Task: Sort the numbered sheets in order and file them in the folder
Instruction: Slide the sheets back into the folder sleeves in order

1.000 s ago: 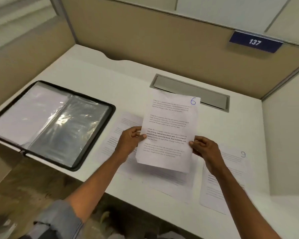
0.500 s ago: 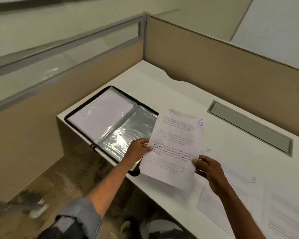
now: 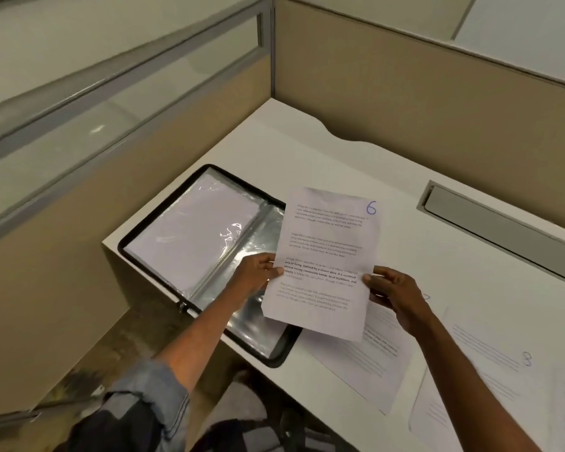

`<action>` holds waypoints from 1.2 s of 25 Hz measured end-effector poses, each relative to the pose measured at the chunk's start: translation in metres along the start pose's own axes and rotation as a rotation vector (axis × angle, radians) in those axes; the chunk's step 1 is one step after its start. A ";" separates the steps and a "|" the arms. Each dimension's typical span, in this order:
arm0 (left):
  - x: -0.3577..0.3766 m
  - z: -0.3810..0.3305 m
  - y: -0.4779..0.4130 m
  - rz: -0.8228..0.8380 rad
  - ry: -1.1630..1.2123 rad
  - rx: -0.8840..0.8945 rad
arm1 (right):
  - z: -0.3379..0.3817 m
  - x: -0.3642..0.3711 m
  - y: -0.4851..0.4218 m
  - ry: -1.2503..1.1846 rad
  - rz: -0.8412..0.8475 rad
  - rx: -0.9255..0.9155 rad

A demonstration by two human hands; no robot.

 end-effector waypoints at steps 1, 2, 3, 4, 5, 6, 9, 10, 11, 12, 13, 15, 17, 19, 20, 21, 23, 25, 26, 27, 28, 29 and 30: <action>-0.002 -0.007 -0.007 0.011 -0.004 0.007 | 0.002 0.000 -0.006 -0.001 -0.026 -0.002; -0.005 -0.014 -0.017 0.018 -0.007 0.017 | 0.005 -0.003 -0.014 0.000 -0.063 -0.007; -0.008 -0.020 -0.027 0.019 -0.006 0.031 | 0.007 -0.006 -0.021 0.000 -0.105 -0.011; -0.013 -0.029 -0.038 0.010 -0.016 0.053 | 0.010 -0.011 -0.028 -0.003 -0.150 -0.011; -0.019 -0.038 -0.050 -0.009 -0.020 0.089 | 0.014 -0.014 -0.035 -0.003 -0.193 -0.009; -0.026 -0.047 -0.061 -0.038 -0.069 0.137 | 0.019 -0.016 -0.040 0.001 -0.231 -0.014; -0.036 -0.072 -0.092 -0.096 -0.416 0.271 | 0.032 -0.019 -0.046 -0.018 -0.370 -0.018; -0.037 -0.076 -0.101 -0.071 -0.498 0.293 | 0.033 -0.019 -0.046 -0.047 -0.421 -0.010; -0.034 -0.080 -0.111 -0.029 -0.569 0.332 | 0.033 -0.018 -0.046 -0.077 -0.466 -0.006; -0.031 -0.084 -0.122 0.014 -0.662 0.395 | 0.033 -0.015 -0.049 -0.110 -0.515 -0.003; -0.025 -0.088 -0.130 0.030 -0.802 0.470 | 0.031 -0.012 -0.050 -0.156 -0.565 0.005; -0.014 -0.084 -0.146 0.048 -1.107 0.578 | 0.025 -0.005 -0.051 -0.262 -0.659 0.019; -0.006 -0.080 -0.154 0.060 -1.324 0.665 | 0.020 0.002 -0.054 -0.354 -0.729 0.027; -0.001 -0.087 -0.157 0.061 -1.400 0.766 | 0.020 0.007 -0.064 -0.401 -0.769 0.022; 0.000 -0.091 -0.157 0.069 -1.415 0.792 | 0.020 0.009 -0.072 -0.408 -0.773 0.021; 0.000 -0.095 -0.157 0.072 -1.416 0.818 | 0.021 0.012 -0.080 -0.404 -0.770 0.025; -0.001 -0.106 -0.160 0.069 -1.409 0.836 | 0.018 0.017 -0.099 -0.382 -0.775 0.046; -0.003 -0.113 -0.163 0.083 -1.361 0.855 | 0.013 0.024 -0.119 -0.373 -0.760 0.056; -0.004 -0.115 -0.164 0.108 -1.306 0.870 | 0.011 0.027 -0.129 -0.376 -0.753 0.052; -0.007 -0.117 -0.165 0.136 -1.239 0.890 | 0.011 0.030 -0.139 -0.383 -0.747 0.047; -0.010 -0.120 -0.164 0.160 -1.183 0.910 | 0.012 0.032 -0.149 -0.397 -0.742 0.038; -0.012 -0.123 -0.163 0.176 -1.144 0.929 | 0.015 0.035 -0.157 -0.411 -0.735 0.028; -0.014 -0.126 -0.163 0.184 -1.114 0.937 | 0.016 0.036 -0.165 -0.424 -0.725 0.020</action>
Point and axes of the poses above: each hand's wrist, its own y-axis away from the middle knuckle, its own x-axis out of the palm, z = x × y, the point moved 9 cm from there along -y, towards the middle knuckle, and after that the axes turned 10 degrees about -x, right-handed, at the moved point
